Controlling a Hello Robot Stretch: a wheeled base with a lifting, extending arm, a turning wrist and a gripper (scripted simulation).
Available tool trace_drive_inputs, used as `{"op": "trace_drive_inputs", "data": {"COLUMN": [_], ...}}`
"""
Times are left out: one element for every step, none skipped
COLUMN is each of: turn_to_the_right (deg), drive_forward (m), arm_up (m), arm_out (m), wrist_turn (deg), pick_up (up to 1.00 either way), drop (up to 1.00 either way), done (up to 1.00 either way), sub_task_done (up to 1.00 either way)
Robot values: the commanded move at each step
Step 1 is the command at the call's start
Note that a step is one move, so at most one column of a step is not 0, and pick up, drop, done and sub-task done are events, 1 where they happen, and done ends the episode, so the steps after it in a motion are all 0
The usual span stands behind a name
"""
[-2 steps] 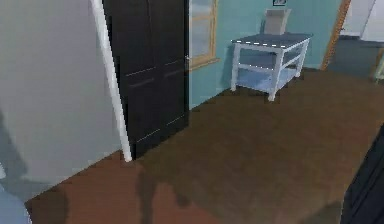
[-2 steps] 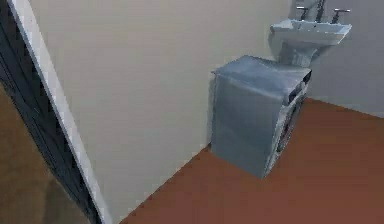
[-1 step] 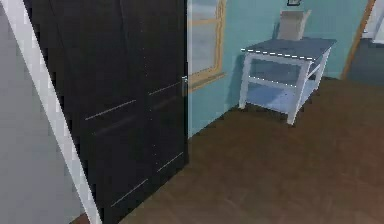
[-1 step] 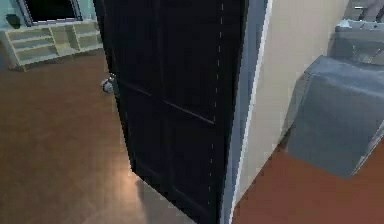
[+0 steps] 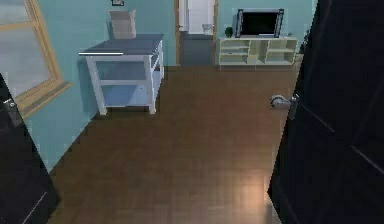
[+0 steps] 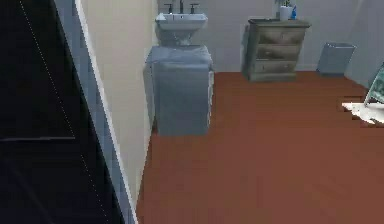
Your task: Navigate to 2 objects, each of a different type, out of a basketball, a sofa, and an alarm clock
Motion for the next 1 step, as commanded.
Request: {"op": "trace_drive_inputs", "data": {"turn_to_the_right": [0.0], "drive_forward": [1.0], "arm_up": [0.0], "arm_out": [0.0], "wrist_turn": [0.0], "pick_up": [0.0], "drop": [0.0], "done": [0.0], "sub_task_done": [0.0]}}
